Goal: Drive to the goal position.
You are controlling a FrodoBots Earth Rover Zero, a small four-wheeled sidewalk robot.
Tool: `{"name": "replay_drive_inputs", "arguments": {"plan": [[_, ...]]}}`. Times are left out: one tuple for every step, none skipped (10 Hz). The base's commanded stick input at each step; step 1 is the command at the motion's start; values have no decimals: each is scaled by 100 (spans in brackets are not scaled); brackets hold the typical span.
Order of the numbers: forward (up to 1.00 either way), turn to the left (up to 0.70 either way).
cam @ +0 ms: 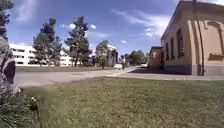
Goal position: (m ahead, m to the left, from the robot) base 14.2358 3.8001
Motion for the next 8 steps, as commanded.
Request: {"name": "replay_drive_inputs", "arguments": {"plan": [[-12, 0], [-12, 0], [-12, -6], [-12, -24], [-5, -31], [19, -55], [54, -53], [70, -35]]}}
